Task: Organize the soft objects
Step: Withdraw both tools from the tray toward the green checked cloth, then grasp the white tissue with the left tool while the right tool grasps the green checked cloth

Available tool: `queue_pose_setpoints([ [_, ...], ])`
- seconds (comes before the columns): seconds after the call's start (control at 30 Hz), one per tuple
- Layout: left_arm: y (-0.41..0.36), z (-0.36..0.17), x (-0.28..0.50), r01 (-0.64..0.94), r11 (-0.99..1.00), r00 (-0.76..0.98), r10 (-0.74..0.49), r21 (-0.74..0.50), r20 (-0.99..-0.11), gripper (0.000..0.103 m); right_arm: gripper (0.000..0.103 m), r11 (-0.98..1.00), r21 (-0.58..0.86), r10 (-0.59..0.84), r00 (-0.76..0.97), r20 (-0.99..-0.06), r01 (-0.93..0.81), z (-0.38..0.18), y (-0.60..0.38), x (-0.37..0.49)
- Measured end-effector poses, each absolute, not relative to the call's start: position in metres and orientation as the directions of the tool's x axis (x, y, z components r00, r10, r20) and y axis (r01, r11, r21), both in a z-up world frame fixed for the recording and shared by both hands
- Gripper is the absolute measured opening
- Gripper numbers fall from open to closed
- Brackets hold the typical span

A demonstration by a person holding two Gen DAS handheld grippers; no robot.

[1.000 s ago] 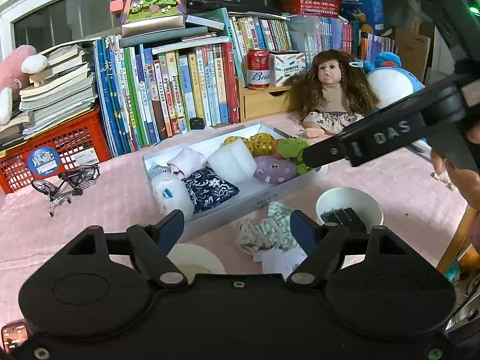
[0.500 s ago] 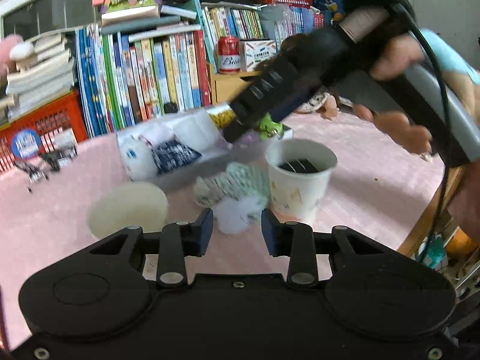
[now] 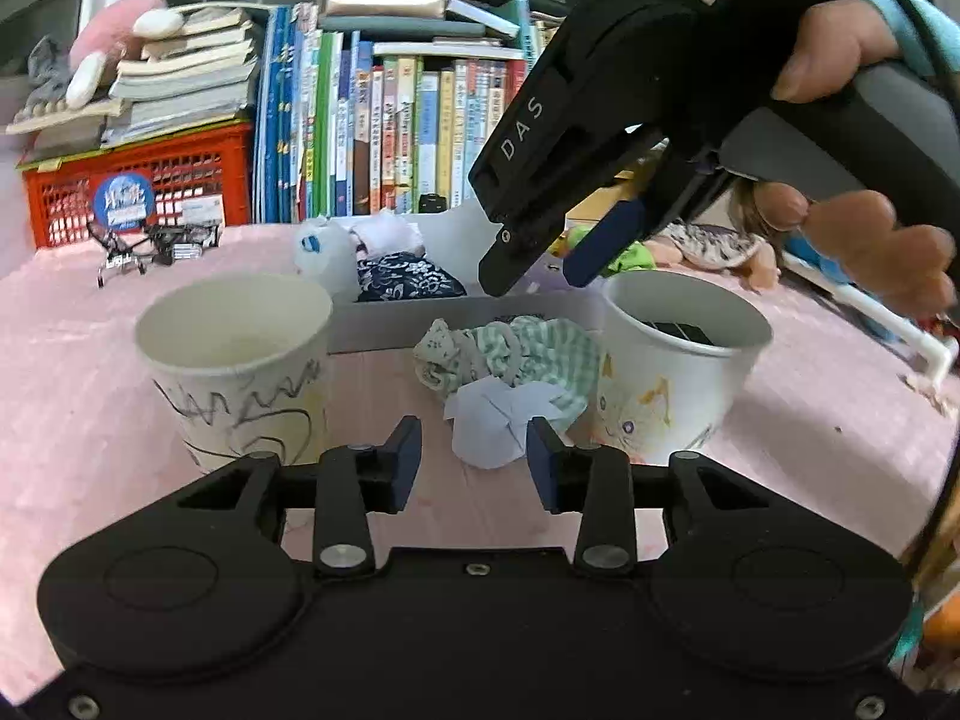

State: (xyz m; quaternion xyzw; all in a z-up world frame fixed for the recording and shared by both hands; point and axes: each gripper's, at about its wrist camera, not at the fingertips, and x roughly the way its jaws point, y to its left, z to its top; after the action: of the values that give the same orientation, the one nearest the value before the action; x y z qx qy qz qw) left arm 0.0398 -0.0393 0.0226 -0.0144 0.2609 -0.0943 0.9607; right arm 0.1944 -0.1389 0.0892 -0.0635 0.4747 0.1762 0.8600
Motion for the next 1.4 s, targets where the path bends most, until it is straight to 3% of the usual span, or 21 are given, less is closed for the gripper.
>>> queue_pose_setpoints([
  [0.47, -0.039, 0.006, 0.064, 0.114, 0.968, 0.844, -0.212, -0.222, -0.493, 0.052, 0.054, 0.92, 0.047, 0.221, 0.417, -0.882, -0.389, 0.073, -0.129, 0.209],
  [0.67, -0.038, 0.002, 0.068, 0.093, 0.953, 0.842, -0.23, -0.288, -0.488, 0.052, 0.059, 0.914, 0.031, 0.202, 0.387, -0.9, -0.405, 0.062, -0.12, 0.213],
  [1.03, -0.038, -0.001, 0.071, 0.083, 0.95, 0.857, -0.222, -0.301, -0.465, 0.059, 0.064, 0.906, 0.012, 0.178, 0.355, -0.918, -0.423, 0.051, -0.107, 0.221],
  [1.13, -0.038, -0.003, 0.073, 0.086, 0.946, 0.851, -0.233, -0.312, -0.471, 0.053, 0.065, 0.904, -0.001, 0.161, 0.343, -0.926, -0.428, 0.043, -0.104, 0.222],
  [1.2, -0.038, -0.004, 0.073, 0.09, 0.945, 0.848, -0.237, -0.313, -0.474, 0.042, 0.065, 0.904, -0.002, 0.156, 0.335, -0.929, -0.428, 0.038, -0.102, 0.223],
  [1.27, -0.038, -0.005, 0.072, 0.09, 0.947, 0.846, -0.236, -0.309, -0.479, 0.032, 0.06, 0.906, -0.002, 0.157, 0.34, -0.927, -0.424, 0.037, -0.102, 0.223],
  [1.3, -0.038, -0.005, 0.071, 0.089, 0.948, 0.845, -0.235, -0.306, -0.481, 0.029, 0.052, 0.906, 0.002, 0.161, 0.342, -0.926, -0.422, 0.037, -0.102, 0.223],
  [1.4, -0.038, -0.004, 0.067, 0.086, 0.953, 0.849, -0.224, -0.292, -0.48, 0.026, 0.049, 0.908, -0.001, 0.164, 0.356, -0.92, -0.42, 0.039, -0.101, 0.219],
])
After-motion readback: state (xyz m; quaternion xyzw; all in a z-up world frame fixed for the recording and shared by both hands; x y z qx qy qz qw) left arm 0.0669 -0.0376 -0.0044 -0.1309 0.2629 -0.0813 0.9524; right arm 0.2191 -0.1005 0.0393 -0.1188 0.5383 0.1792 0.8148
